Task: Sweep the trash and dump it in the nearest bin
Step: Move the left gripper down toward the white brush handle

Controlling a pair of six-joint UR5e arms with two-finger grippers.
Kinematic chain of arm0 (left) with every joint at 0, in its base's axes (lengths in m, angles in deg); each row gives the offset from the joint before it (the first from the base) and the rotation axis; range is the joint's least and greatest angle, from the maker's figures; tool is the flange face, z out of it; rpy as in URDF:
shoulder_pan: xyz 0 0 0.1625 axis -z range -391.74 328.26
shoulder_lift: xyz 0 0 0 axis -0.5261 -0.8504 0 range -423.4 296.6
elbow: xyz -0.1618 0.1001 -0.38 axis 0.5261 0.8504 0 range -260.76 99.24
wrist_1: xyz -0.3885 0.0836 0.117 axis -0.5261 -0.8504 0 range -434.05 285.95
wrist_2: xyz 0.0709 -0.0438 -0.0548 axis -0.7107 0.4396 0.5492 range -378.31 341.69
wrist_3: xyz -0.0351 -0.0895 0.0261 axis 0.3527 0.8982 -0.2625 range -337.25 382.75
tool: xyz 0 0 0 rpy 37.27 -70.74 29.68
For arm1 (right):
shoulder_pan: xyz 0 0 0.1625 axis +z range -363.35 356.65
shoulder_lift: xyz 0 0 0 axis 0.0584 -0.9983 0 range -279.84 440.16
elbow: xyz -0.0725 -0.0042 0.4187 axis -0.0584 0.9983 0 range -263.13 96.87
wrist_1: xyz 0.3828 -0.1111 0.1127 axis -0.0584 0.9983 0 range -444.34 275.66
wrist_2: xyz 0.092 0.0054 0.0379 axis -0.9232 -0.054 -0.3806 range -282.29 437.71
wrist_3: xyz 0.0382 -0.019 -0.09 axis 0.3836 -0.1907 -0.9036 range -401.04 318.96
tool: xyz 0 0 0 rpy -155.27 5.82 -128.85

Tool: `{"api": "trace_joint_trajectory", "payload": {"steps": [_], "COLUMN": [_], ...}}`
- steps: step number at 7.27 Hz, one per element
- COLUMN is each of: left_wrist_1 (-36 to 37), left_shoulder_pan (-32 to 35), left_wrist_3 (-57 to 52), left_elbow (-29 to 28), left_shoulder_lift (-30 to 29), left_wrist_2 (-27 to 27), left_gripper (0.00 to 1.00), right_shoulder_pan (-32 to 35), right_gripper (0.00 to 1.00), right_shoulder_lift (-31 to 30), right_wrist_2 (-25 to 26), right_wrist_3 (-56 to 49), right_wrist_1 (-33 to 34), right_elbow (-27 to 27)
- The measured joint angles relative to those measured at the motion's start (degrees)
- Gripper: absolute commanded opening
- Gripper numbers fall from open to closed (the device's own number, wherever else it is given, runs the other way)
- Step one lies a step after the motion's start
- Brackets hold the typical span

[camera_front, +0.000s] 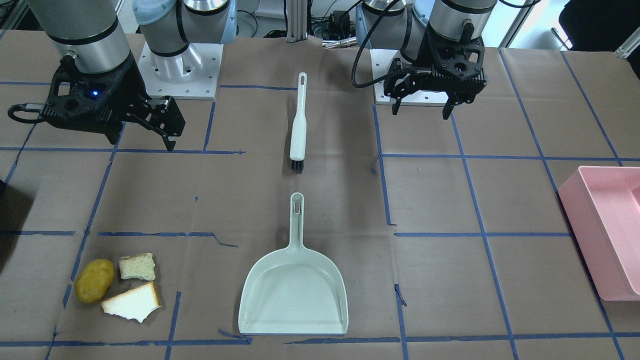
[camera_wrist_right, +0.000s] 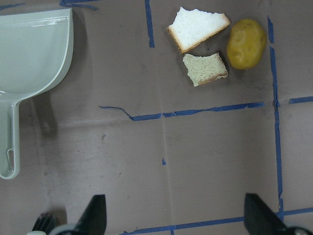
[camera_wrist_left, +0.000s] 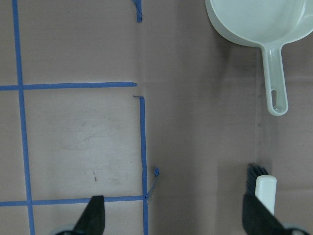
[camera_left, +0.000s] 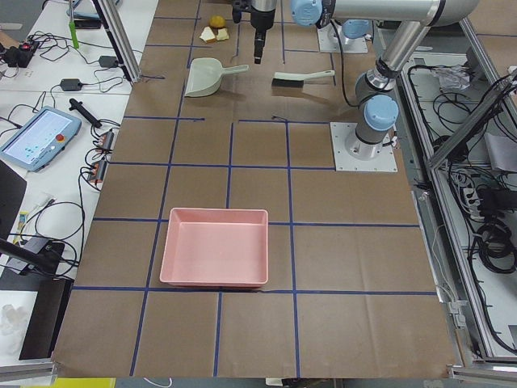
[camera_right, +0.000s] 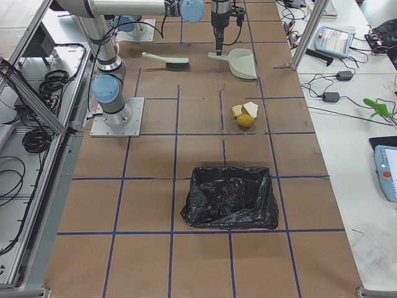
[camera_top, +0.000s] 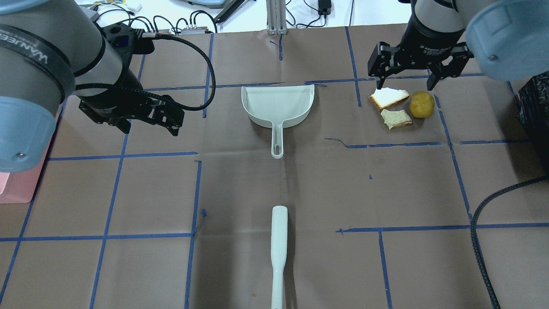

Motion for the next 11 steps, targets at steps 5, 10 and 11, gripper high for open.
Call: {"api": "trace_joint_trajectory", "payload": {"steps": [5,10,11], "left_wrist_1": [0.0,-0.1,-0.2], "left_shoulder_pan": [0.0,0.0,0.0], "left_wrist_3": [-0.5,-0.4,-0.4], "left_elbow": [1.0,2.0,2.1], "left_shoulder_lift": [0.0,0.2,0.2], "left_wrist_2": [-0.6,-0.5,-0.5], "left_gripper": [1.00,1.00,1.00], "right_shoulder_pan": [0.0,0.0,0.0], "right_gripper": [1.00,1.00,1.00], "right_shoulder_lift": [0.0,0.0,0.0], "right_wrist_2": [-0.1,-0.3,-0.3], "right_wrist_3": [0.0,0.0,0.0], "right_wrist_1": [0.0,0.0,0.0], "right_elbow": [-0.2,-0.4,-0.4]}}
